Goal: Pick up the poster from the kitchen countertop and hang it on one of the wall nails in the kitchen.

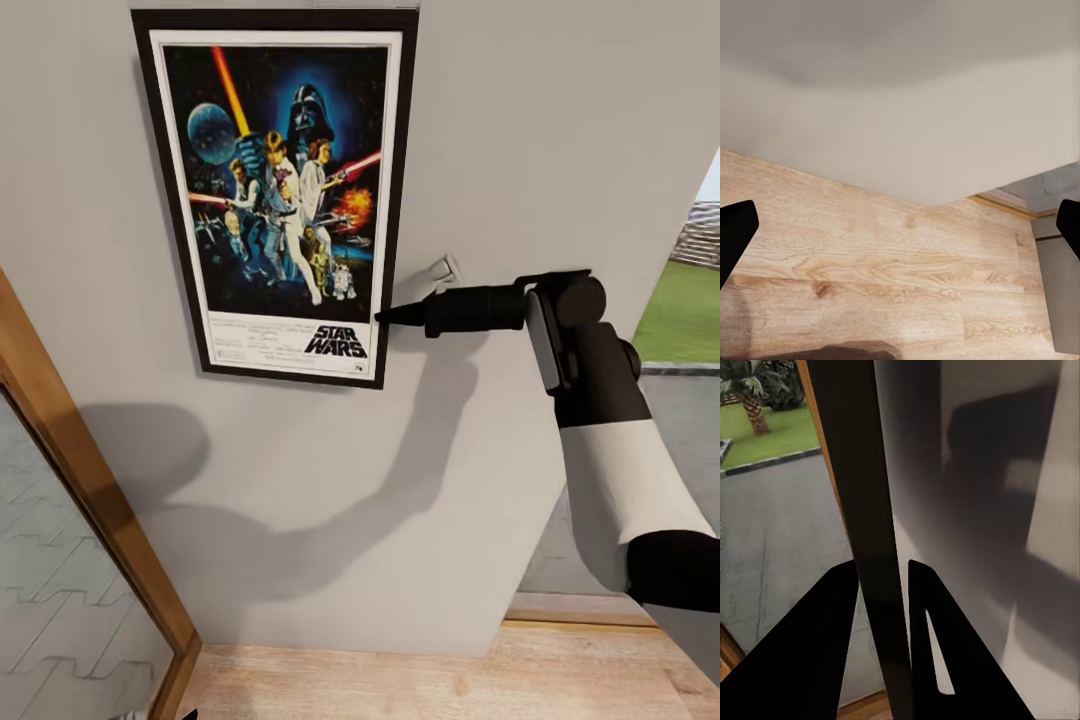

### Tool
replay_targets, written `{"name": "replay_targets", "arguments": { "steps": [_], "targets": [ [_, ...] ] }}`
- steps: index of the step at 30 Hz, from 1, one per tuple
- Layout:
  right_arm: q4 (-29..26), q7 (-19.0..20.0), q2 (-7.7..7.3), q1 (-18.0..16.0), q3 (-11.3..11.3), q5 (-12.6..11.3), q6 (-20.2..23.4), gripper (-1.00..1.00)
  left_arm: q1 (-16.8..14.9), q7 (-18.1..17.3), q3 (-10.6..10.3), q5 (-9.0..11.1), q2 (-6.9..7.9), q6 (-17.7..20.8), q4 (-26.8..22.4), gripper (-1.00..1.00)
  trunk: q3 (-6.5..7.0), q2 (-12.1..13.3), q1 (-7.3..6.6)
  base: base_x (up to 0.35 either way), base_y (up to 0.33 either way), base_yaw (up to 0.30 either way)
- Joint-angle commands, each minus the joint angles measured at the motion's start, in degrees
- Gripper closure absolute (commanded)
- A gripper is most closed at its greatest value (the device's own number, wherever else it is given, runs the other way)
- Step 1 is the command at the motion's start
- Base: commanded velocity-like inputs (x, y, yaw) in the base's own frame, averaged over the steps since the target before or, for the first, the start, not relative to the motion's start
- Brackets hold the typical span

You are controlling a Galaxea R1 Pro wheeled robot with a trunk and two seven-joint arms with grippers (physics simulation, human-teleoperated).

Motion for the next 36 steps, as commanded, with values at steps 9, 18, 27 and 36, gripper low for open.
{"name": "replay_targets", "arguments": {
  "steps": [9,18,27,36],
  "targets": [
    [0.04,0.15,-0.05,0.29,0.05,-0.08,0.45,1.00,-0.05,-0.11,-0.48,0.38,0.01,-0.34,0.03,-1.00,-0.13,-0.13,0.04,0.000,0.000,0.000],
    [0.05,0.09,-0.05,0.66,0.05,-0.03,0.41,1.00,-0.05,-0.08,-0.48,0.39,0.03,-0.34,0.03,-1.00,-0.13,-0.13,0.04,0.000,0.000,0.000],
    [0.05,0.07,-0.05,0.78,0.05,-0.02,0.38,1.00,-0.05,-0.09,-0.48,0.36,0.02,-0.34,0.03,-1.00,-0.13,-0.13,0.04,0.000,0.000,0.000],
    [0.05,0.07,-0.07,0.77,0.05,0.00,0.36,1.00,-0.05,-0.07,-0.48,0.38,0.01,-0.34,0.03,-1.00,-0.13,-0.13,0.04,0.000,0.000,0.000]
  ]
}}
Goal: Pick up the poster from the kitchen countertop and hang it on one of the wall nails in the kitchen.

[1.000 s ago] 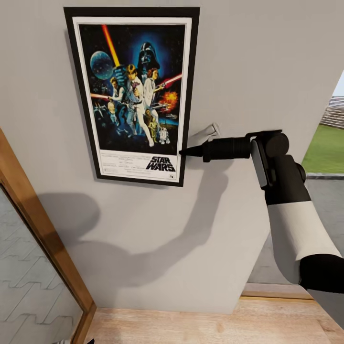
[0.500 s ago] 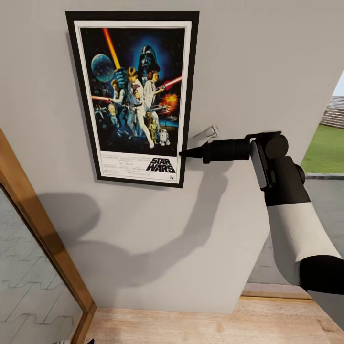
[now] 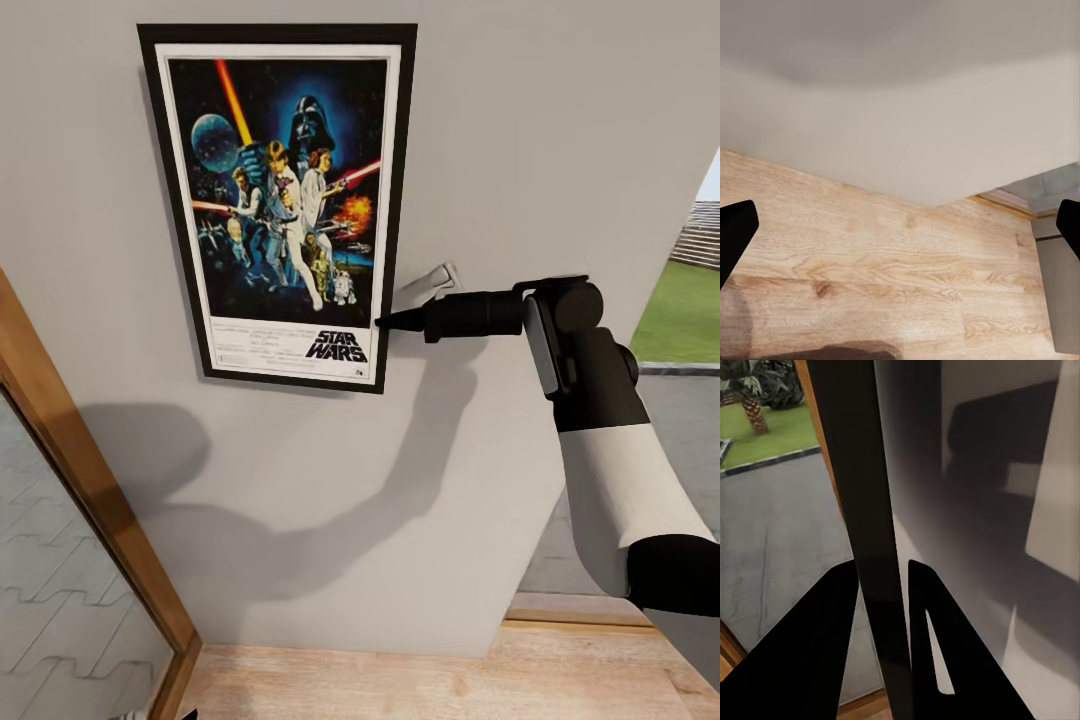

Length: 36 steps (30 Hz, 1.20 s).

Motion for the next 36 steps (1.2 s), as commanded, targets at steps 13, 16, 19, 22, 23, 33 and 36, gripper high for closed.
{"name": "replay_targets", "arguments": {
  "steps": [13,16,19,22,23,33,36],
  "targets": [
    [0.05,0.03,-0.01,-0.09,-0.11,-0.08,0.70,1.00,-0.05,-0.12,-0.48,0.39,0.04,-0.34,0.03,-1.00,-0.13,-0.13,0.04,0.000,0.000,0.000],
    [0.06,0.00,0.03,-0.12,-0.12,-0.09,0.74,1.00,-0.05,-0.12,-0.48,0.39,0.08,-0.34,0.03,-1.00,-0.13,-0.13,0.04,0.000,0.000,0.000],
    [0.07,-0.01,0.05,-0.30,-0.12,-0.10,0.78,1.00,-0.05,-0.13,-0.48,0.39,0.09,-0.34,0.03,-1.00,-0.13,-0.13,0.04,0.000,0.000,0.000],
    [0.08,-0.01,0.06,-0.56,-0.12,-0.08,0.80,1.00,-0.05,-0.12,-0.48,0.39,0.10,-0.34,0.03,-1.00,-0.13,-0.13,0.04,0.000,0.000,0.000],
    [0.08,-0.01,0.07,-0.63,-0.13,-0.06,0.81,1.00,-0.05,-0.11,-0.48,0.39,0.10,-0.34,0.03,-1.00,-0.13,-0.13,0.04,0.000,0.000,0.000],
    [0.23,-0.10,0.07,-1.15,-0.13,-0.09,0.82,1.00,-0.05,-0.10,-0.48,0.39,0.10,-0.34,0.03,-1.00,-0.13,-0.13,0.04,0.000,0.000,0.000],
    [0.25,-0.10,0.07,-1.16,-0.13,-0.10,0.82,1.00,-0.05,-0.10,-0.48,0.39,0.10,-0.34,0.03,-1.00,-0.13,-0.13,0.04,0.000,0.000,0.000]
  ]
}}
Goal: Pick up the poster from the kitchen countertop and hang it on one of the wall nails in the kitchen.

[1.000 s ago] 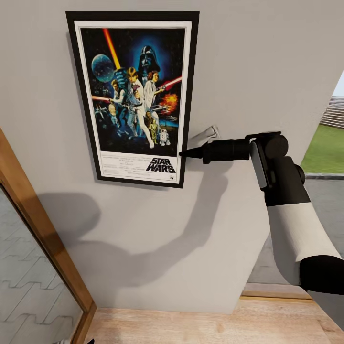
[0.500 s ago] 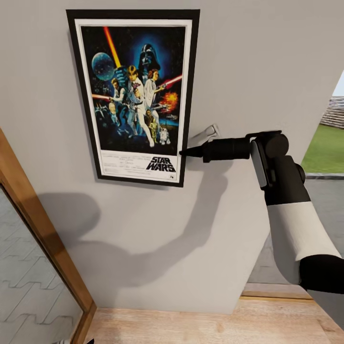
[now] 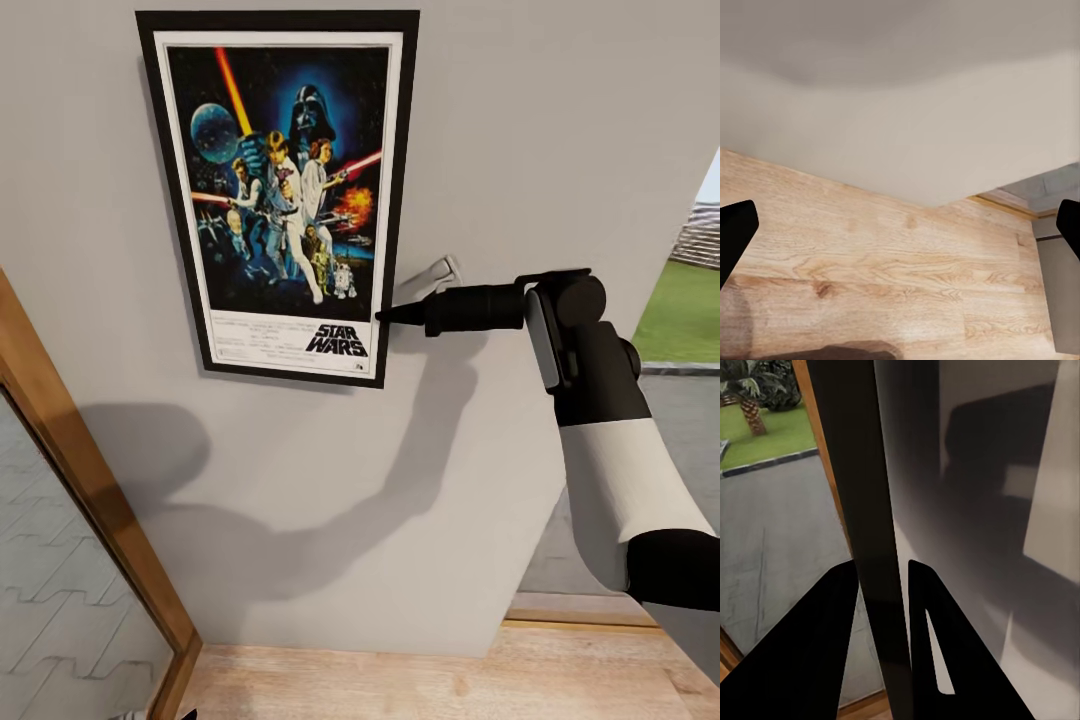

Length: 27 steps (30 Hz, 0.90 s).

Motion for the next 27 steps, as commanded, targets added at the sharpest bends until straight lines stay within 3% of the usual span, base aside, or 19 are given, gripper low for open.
{"name": "replay_targets", "arguments": {
  "steps": [1,27],
  "targets": [
    [0.00,0.16,-0.03,-0.07,0.05,-0.10,0.50,1.00,-0.05,-0.10,-0.48,0.38,0.01,-0.34,0.03,-1.00,-0.13,-0.13,0.04,0.000,0.000,0.000],
    [-0.26,0.25,-0.07,-0.06,0.05,-0.10,0.50,1.00,-0.05,-0.19,-0.48,0.38,0.10,-0.34,0.03,-1.00,-0.13,-0.13,0.04,0.011,0.000,0.000]
  ]
}}
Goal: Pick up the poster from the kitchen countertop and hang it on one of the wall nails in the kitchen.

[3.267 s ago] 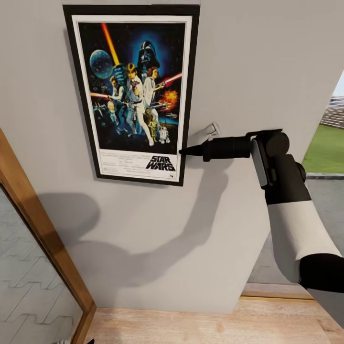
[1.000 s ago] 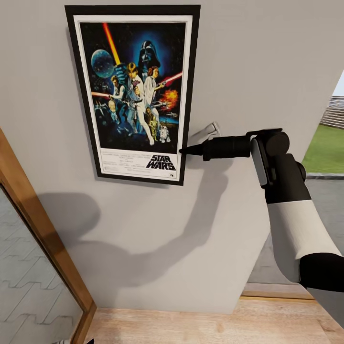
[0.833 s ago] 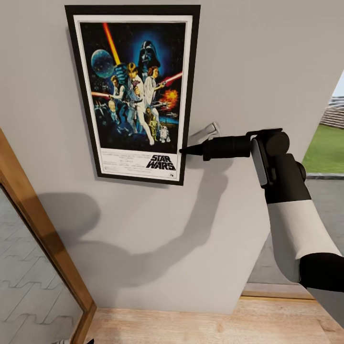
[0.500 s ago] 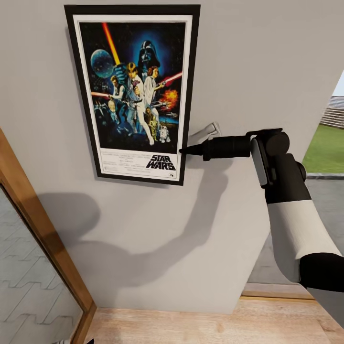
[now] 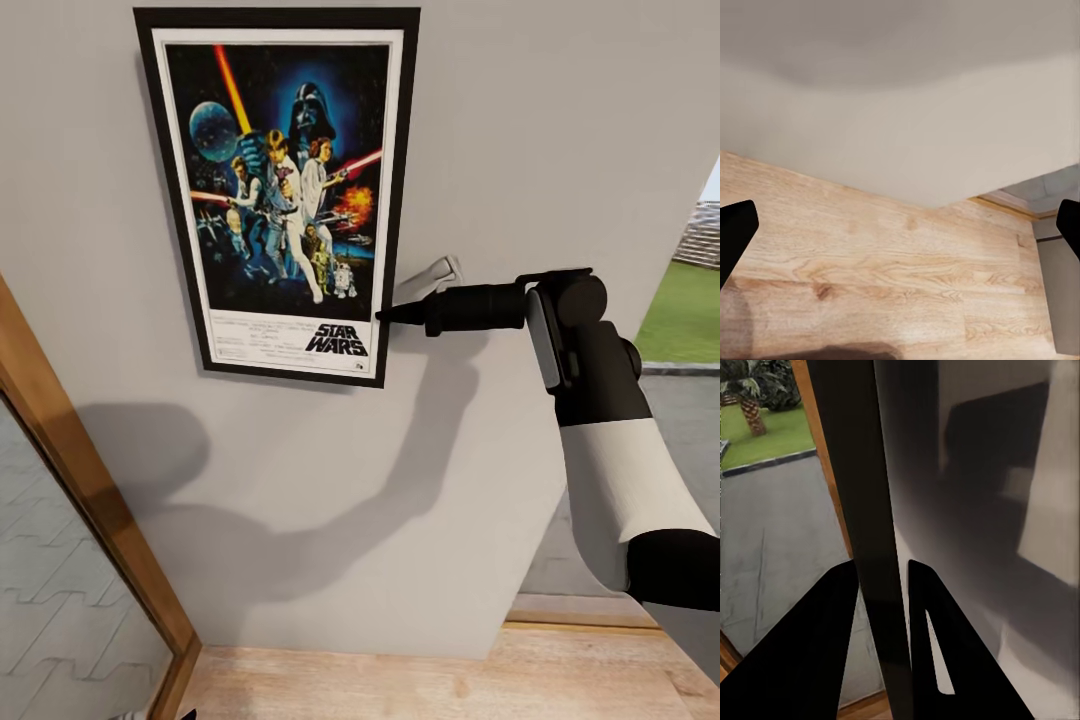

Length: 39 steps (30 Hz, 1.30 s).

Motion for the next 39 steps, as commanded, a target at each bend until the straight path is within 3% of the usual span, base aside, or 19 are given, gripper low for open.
{"name": "replay_targets", "arguments": {
  "steps": [1,39],
  "targets": [
    [0.00,0.16,-0.05,-0.07,0.05,-0.09,0.49,1.00,-0.05,-0.10,-0.48,0.38,0.01,-0.34,0.03,-1.00,-0.13,-0.13,0.04,0.028,0.000,0.000],
    [-0.02,0.16,-0.08,-0.07,0.05,-0.09,0.49,1.00,-0.05,-0.10,-0.48,0.38,0.10,-0.34,0.03,-1.00,-0.13,-0.13,0.04,0.007,0.000,0.000]
  ]
}}
